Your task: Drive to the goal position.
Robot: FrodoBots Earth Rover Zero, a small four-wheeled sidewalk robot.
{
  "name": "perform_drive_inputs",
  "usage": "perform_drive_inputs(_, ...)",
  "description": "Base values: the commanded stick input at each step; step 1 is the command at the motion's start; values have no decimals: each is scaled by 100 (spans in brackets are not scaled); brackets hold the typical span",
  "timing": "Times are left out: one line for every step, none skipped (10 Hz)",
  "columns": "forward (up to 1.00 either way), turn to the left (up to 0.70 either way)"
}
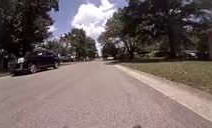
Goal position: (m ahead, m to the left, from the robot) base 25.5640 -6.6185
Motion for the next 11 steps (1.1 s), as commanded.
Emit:
perform_drive_inputs(70, 0)
perform_drive_inputs(70, 0)
perform_drive_inputs(70, 0)
perform_drive_inputs(70, 0)
perform_drive_inputs(70, 0)
perform_drive_inputs(70, 0)
perform_drive_inputs(70, 0)
perform_drive_inputs(70, 0)
perform_drive_inputs(70, 0)
perform_drive_inputs(70, 0)
perform_drive_inputs(70, 0)
